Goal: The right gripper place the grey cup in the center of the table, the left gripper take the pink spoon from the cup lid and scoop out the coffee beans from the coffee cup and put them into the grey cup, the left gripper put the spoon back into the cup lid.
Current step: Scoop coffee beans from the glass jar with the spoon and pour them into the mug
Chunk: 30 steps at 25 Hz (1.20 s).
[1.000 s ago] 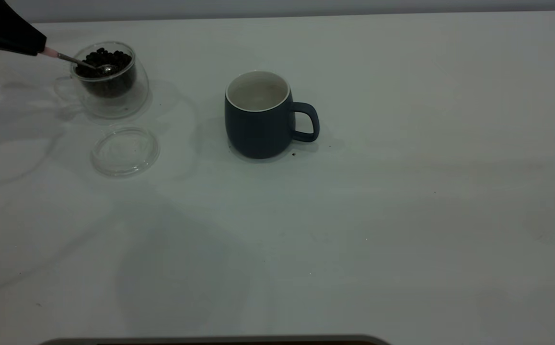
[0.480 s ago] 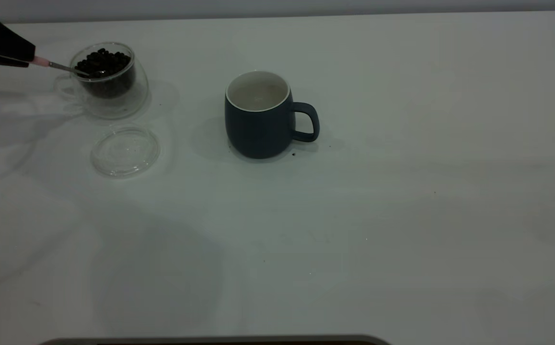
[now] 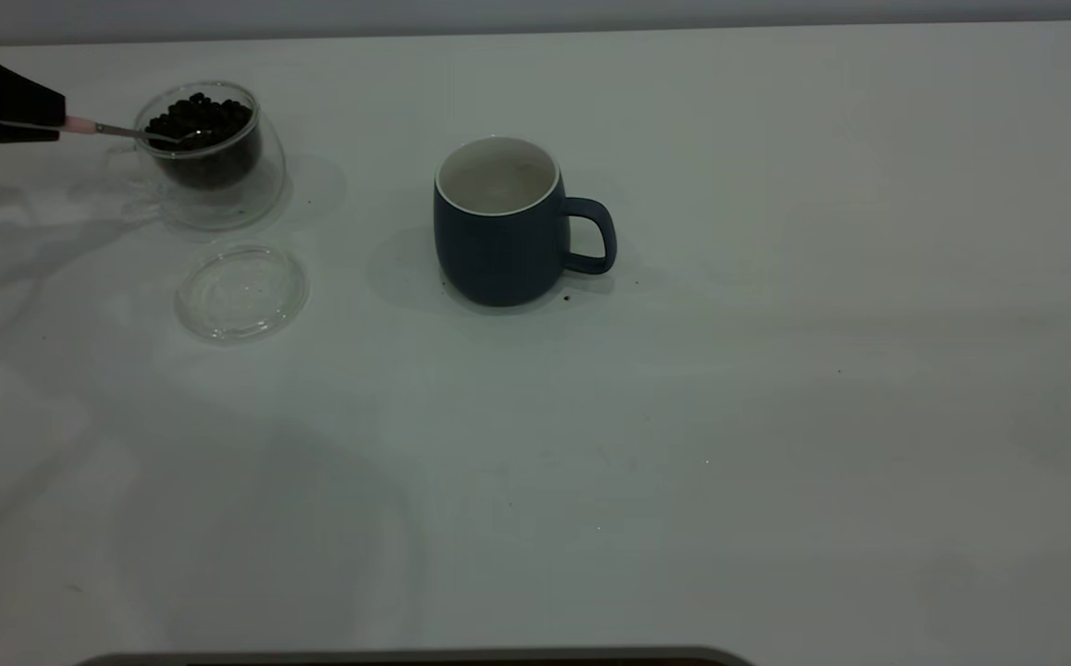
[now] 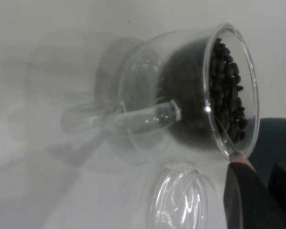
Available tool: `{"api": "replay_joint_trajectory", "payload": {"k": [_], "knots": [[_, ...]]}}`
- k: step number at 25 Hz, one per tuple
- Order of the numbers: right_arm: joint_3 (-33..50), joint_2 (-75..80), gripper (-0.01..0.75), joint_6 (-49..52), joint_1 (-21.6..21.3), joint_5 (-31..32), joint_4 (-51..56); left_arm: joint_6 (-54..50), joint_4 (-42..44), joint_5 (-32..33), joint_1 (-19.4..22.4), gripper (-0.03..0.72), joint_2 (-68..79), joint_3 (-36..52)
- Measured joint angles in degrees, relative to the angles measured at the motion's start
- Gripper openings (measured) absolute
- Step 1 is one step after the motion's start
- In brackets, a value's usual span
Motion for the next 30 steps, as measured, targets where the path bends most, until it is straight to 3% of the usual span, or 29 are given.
{"api": "replay_joint_trajectory", "payload": {"k": [30], "knots": [[0.0, 0.0, 0.588, 0.0, 0.0, 0.0, 0.0, 0.6, -7.7, 8.2, 4.3, 0.119, 6.3, -0.3]]}}
